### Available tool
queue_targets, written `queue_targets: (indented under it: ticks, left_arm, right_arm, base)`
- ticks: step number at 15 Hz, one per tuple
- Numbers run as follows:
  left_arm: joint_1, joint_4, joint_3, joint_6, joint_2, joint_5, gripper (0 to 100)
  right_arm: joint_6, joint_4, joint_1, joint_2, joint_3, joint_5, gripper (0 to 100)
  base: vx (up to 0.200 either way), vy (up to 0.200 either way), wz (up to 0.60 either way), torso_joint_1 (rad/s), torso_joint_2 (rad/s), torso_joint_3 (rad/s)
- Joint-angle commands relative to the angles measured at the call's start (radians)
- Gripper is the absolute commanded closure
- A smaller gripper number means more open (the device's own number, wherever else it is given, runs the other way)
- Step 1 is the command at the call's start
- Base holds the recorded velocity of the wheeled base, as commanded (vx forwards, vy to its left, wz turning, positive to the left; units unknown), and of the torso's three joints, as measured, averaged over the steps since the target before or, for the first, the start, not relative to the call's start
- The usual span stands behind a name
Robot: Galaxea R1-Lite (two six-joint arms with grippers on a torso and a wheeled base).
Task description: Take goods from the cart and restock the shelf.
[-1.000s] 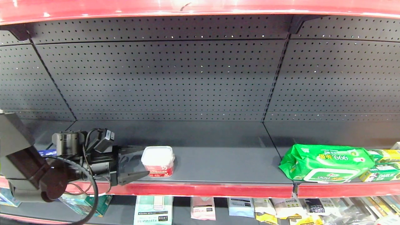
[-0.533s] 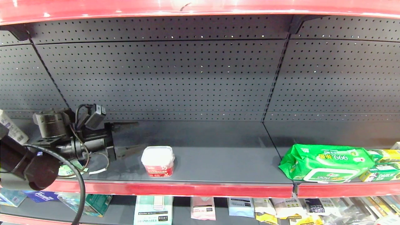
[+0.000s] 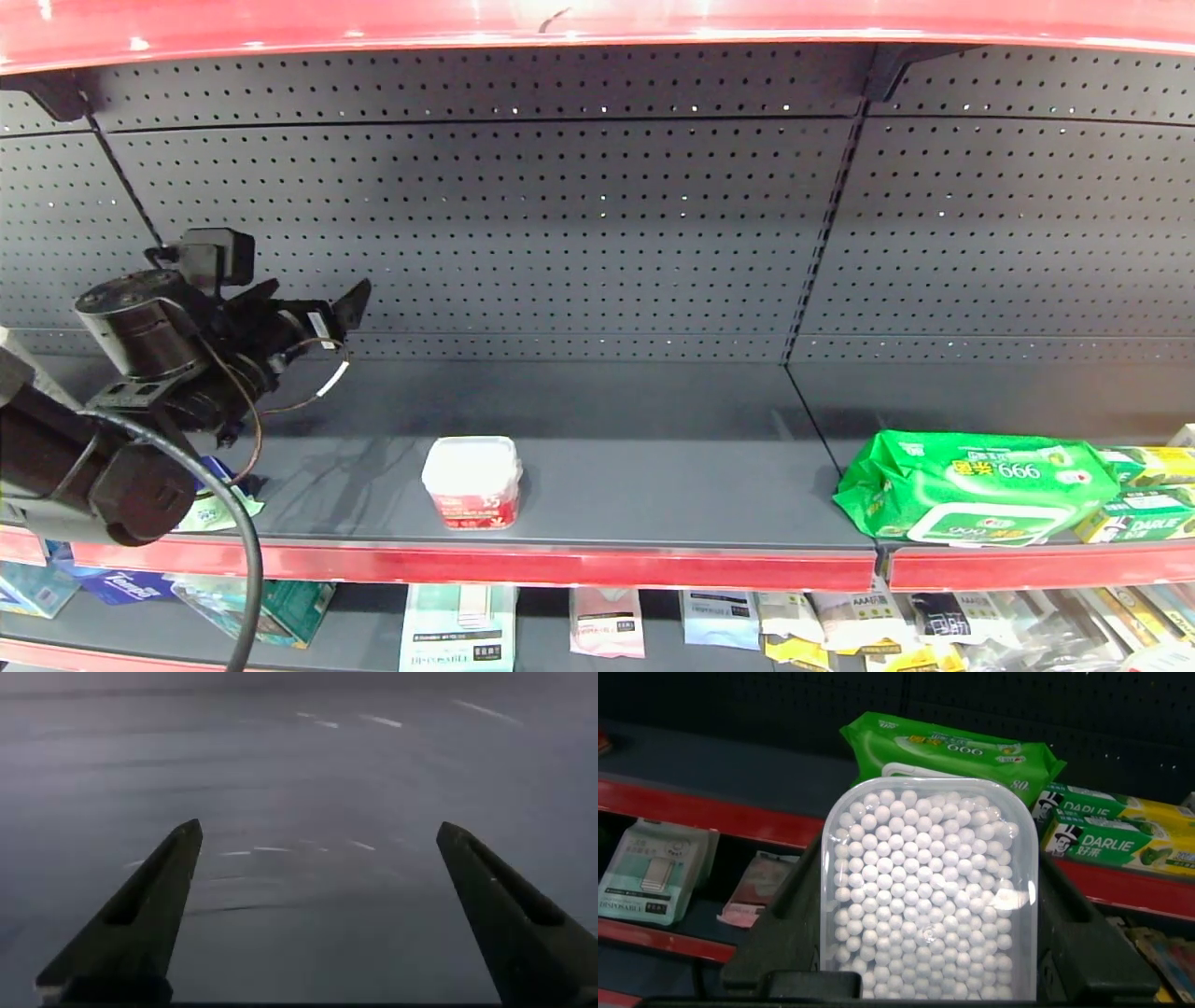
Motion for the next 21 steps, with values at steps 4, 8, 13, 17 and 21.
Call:
queue_targets:
  ticks: [4,8,13,17,21]
  left_arm:
    - [-0.011,0.108,0.316,-0.068,-0.377,0.002,0]
    - [-0.070,0.666,0.439,-0.022,-1.009,-0.090,0]
    - [-0.075,1.533,0.263,0.047,-1.618,-0.082,0]
    - [0.023,1.531,0.339,0.042,-1.590,0.022,0]
    - [0.066,1.507,0.490,0.037,-1.805,-0.087,0]
  right_arm:
    - [0.006,0.000,0.003,-0.007,-0.002,0.004,100]
    - [0.021,0.000,0.003,-0.007,-0.002,0.010,100]
    - [0.033,0.000,0.003,-0.007,-0.002,0.010,100]
    - [0.032,0.000,-0.002,-0.003,-0.002,0.001,100]
    - [0.022,-0.005,0.000,-0.006,0.002,-0.095,100]
  base:
    - [0.000,0.000,0.00,0.000,0.00,0.000]
    - [0.000,0.000,0.00,0.000,0.00,0.000]
    - [0.000,0.000,0.00,0.000,0.00,0.000]
    - [0.000,0.000,0.00,0.000,0.00,0.000]
    - [0.000,0.000,0.00,0.000,0.00,0.000]
